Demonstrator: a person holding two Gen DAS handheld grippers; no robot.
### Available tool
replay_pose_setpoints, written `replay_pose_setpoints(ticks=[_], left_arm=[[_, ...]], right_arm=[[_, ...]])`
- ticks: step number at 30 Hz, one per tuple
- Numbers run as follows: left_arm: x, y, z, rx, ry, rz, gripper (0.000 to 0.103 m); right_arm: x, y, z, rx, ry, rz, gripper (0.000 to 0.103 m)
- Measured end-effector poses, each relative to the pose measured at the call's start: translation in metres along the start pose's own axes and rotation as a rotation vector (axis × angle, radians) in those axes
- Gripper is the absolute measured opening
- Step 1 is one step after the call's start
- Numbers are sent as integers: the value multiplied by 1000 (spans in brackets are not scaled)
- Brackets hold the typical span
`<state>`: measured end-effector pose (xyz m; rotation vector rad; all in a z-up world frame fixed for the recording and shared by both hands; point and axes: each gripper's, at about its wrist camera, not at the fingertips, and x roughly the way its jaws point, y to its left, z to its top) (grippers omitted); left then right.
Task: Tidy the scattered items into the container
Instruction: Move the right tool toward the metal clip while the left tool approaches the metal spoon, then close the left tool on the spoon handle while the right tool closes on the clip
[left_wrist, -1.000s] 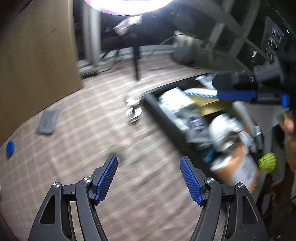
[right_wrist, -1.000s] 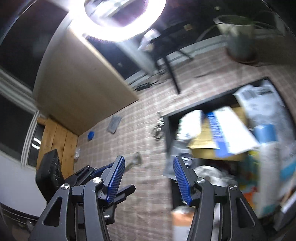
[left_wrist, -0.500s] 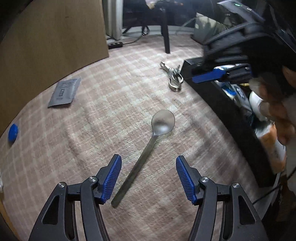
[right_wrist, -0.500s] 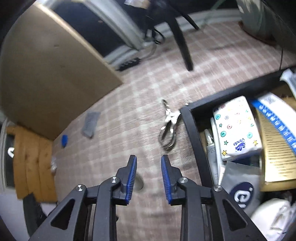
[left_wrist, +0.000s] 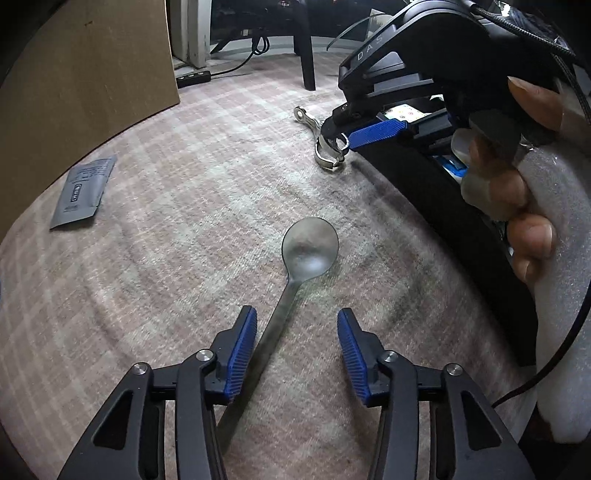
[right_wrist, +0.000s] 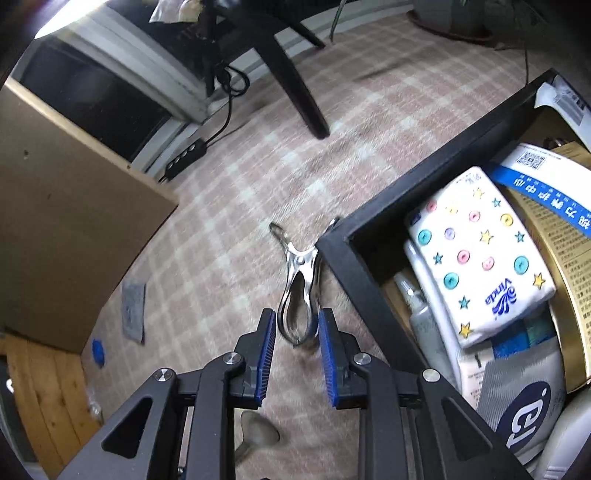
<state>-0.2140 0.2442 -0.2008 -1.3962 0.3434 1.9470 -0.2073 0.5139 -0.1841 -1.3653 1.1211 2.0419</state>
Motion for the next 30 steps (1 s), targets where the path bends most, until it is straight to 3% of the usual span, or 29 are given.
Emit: replay_pose_setpoints(ticks=[7,12,18,22,30], left_arm=[[3,8,2,-21,-4,-5,31],[-1,20,-4,-48,-11,-16,19],[-5,29,-10,-63,-12,-14,19],[-7,31,-12,-67,-13,-10,19],[-5,23,-11,-57,2,34,18]], right_arm=[[6,9,6,-7,-32,-50,20],[11,23,0,-55,6,-33,19],[20,38,-19,-118,128,44,18],[11,36,-25,-107,100,44,18],[27,35,-32,-151,145,12,18]])
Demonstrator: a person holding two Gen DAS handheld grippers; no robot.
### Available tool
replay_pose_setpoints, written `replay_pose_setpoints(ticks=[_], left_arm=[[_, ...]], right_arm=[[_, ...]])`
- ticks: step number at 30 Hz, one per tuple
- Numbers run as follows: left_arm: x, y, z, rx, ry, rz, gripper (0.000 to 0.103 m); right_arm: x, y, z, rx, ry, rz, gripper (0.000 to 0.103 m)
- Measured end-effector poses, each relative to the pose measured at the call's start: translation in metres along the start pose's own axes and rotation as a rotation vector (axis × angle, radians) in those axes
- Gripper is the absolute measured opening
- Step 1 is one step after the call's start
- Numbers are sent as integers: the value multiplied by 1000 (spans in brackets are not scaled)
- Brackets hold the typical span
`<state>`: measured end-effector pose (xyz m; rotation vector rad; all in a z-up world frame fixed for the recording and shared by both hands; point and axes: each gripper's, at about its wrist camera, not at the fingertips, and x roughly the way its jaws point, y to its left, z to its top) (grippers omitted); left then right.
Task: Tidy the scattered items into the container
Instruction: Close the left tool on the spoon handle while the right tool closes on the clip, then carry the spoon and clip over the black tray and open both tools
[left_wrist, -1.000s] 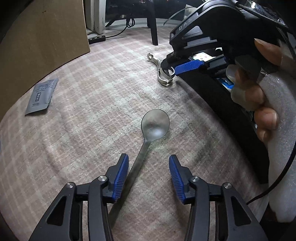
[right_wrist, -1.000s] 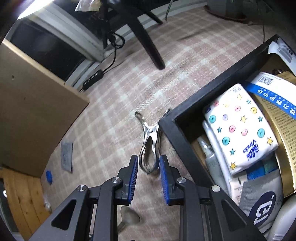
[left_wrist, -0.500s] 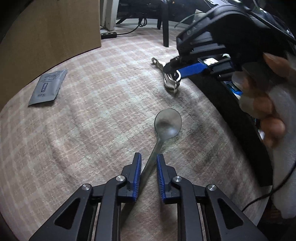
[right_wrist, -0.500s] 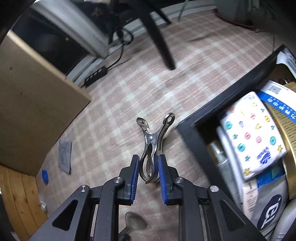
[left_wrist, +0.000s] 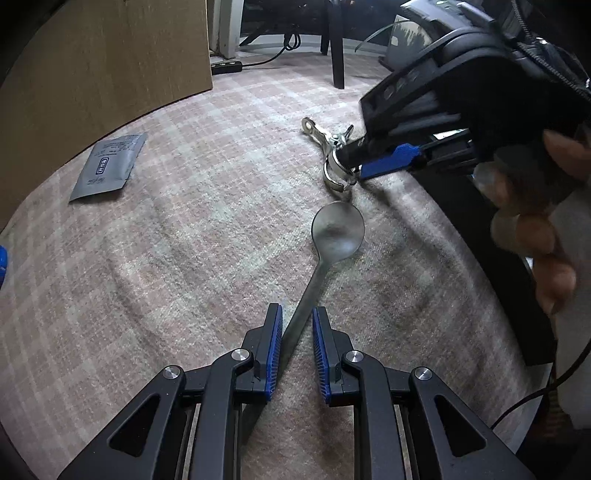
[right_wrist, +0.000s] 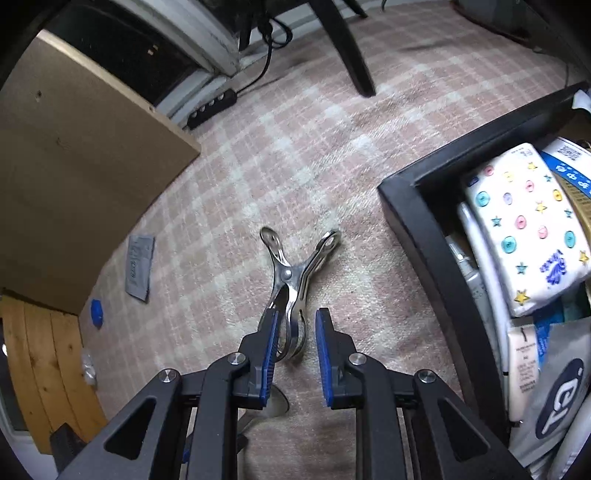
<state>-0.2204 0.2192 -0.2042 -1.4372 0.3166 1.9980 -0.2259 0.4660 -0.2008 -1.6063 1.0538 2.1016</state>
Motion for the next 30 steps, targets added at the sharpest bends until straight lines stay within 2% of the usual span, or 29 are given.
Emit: replay_pose_setpoints(ticks=[3,5,8,9,11,13,19,24,30], left_arm=[[0,-3,-2,-8,8,7,22],[-1,-7,-2,-5,16,5,34],[-1,-16,-4,20,13,33,36],[-1,-20,-5,31,13,37,35],[-2,-20,-4,18,17,35,14],[-3,-19,-6,-11,21,39,9],[-12,-15,-19,-97,20,45,8],[-29,-12,-35,-206,-9,-1,8],[-52,-31,-27,-230,-63,-1,8]], right_arm=[[3,7,-2,-53,-10,-26,16],[2,12,-5,-110,-15,-55,13],[3,8,-7,-130,4,-42,6],[2,5,-9,-125,15,-27,5],[-1,-2,-14,-132,27,-13,5],[-5,-9,-21,-136,35,3,5],[-24,-27,-47,-165,34,58,4],[-42,-39,-69,-153,34,153,4],[-75,-48,-88,-147,5,265,5]])
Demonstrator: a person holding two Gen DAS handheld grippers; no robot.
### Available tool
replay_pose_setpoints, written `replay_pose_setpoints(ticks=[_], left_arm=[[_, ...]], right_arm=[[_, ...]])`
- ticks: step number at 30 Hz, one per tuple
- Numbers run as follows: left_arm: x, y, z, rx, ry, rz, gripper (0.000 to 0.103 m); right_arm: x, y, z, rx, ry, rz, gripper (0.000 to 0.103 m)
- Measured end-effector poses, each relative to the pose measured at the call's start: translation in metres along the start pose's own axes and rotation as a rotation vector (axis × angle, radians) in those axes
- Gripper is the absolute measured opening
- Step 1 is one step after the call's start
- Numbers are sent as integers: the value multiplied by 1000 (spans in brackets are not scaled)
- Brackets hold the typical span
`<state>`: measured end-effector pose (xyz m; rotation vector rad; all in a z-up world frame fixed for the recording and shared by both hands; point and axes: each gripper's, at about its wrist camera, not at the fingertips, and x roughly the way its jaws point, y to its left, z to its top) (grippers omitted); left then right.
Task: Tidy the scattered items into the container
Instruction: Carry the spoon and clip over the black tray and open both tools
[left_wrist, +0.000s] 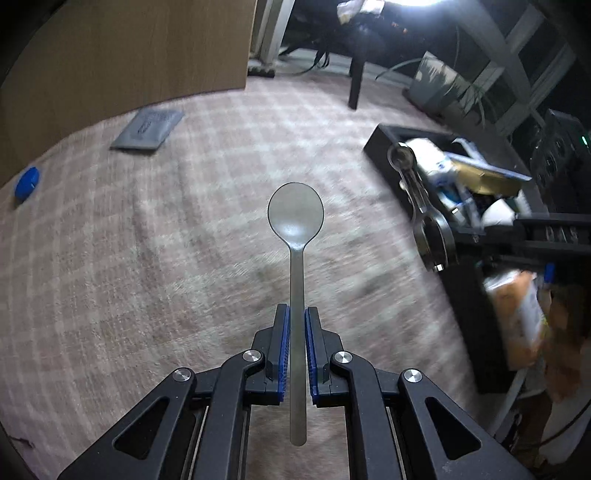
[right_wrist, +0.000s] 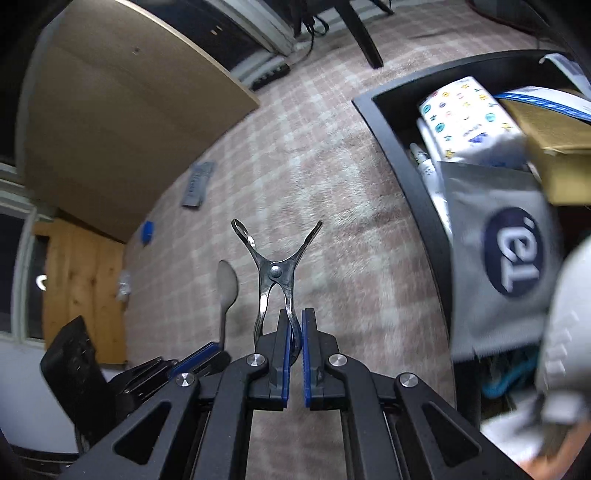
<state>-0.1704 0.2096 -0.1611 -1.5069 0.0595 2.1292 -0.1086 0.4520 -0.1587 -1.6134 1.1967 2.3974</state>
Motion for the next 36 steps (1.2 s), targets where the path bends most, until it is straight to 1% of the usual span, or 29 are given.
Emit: replay_pose_setpoints(ticks=[3,8,11,14,16,21,26,29,31,36], left_arm=[[-13,-20,10,11,-29,-25,8],[-30,-67,23,79,-67,-63,9],[-33,-103,30,127,-72,-90,8],[-31,-140,34,174,-72,-126,9],[-27,-167,38,212,-66,-145,9],[-16,-226,43,299,-53,-181,9],[1,-269,47,355,-29,-200,9],[13,-288,51,373,-18,-189,9],[19,-297,55,380,-13,-183,9],[31,-307,61,380,1,-171,9]], right_arm=[[-23,2,-7,-21,-21,28,5],[-74,-8,-17,-47,-85,44,5],[-107,-26,-19,-44,-131,20,5],[-132,-46,-21,-27,-167,-12,5],[-154,-67,-24,-8,-197,-44,5],[-188,-117,-29,56,-255,-123,5],[-204,-163,-31,128,-279,-179,5],[-208,-190,-33,180,-282,-193,5],[-211,-200,-33,194,-286,-203,5],[-214,-211,-33,212,-290,-211,5]])
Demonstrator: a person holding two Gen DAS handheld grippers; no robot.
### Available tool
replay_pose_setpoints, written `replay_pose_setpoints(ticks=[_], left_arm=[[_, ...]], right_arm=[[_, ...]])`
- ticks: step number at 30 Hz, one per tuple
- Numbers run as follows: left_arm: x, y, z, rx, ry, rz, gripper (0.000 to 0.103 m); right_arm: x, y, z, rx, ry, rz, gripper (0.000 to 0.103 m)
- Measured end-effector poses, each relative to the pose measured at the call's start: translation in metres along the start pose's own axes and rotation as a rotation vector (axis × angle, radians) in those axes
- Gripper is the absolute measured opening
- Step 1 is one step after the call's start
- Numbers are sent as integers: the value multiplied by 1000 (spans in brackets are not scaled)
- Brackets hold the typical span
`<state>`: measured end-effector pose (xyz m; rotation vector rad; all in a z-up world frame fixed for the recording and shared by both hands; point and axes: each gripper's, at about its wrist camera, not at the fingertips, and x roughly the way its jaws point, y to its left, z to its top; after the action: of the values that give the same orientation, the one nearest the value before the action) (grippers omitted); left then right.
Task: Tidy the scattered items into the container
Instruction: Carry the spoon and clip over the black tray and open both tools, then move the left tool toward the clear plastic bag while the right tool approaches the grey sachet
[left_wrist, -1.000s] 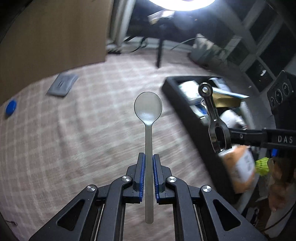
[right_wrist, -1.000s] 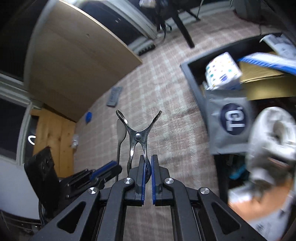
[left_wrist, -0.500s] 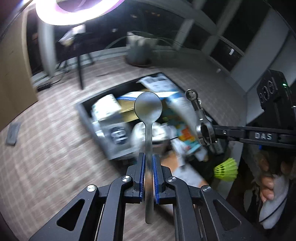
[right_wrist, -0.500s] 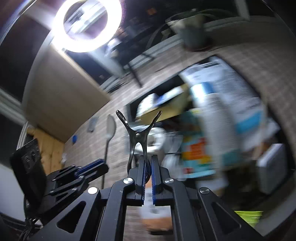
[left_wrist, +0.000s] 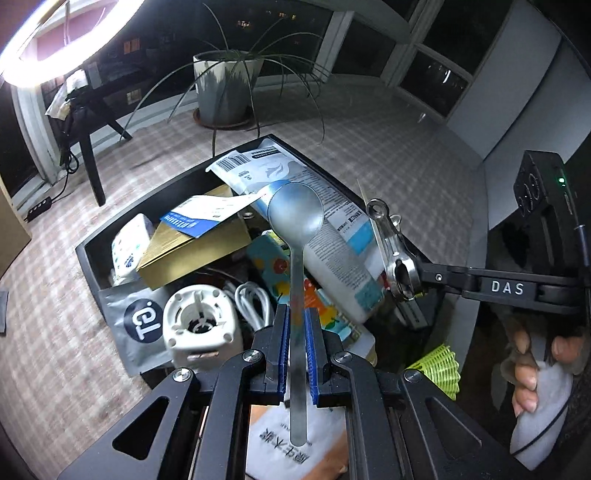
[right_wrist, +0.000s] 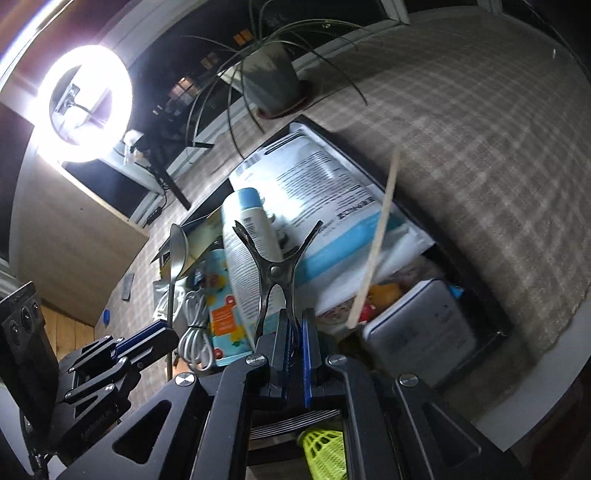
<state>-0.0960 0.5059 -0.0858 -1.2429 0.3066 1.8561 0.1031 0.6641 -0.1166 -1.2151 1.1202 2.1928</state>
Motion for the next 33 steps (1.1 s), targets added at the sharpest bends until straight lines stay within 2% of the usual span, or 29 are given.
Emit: replay_pose_setpoints(ticks=[3,4,5,6,7,9,13,18,24,33], left_arm=[[3,-2,1,12,-7,1,9],[2,-3,2,14,-15,0,14],[1,-3,2,15,-14,-2,30],[0,-3,2,11,-15,-2,41],[-2,-1,1,7,-24,-1,53],[-9,2,0,2,-43,10,53],[-24,19,-7,-26,-54,38,53],[-51,57,-26,-74,-73,90,53],[-86,135,-62,-192,-76,181,53],[-147,274,-133,-414,-83,358,53]], right_arm=[[0,-2,1,4,7,-1,5],[1,-2,1,1,9,-2,8],[2,-2,1,4,10,-10,9],[1,-1,0,8,12,-18,13],[0,-1,1,10,15,-26,24],[-2,1,1,6,7,-27,40],[-8,18,0,-42,-16,-36,41],[-10,55,0,-109,-36,2,43],[11,121,2,-226,-12,56,50],[85,254,-14,-444,94,118,50]])
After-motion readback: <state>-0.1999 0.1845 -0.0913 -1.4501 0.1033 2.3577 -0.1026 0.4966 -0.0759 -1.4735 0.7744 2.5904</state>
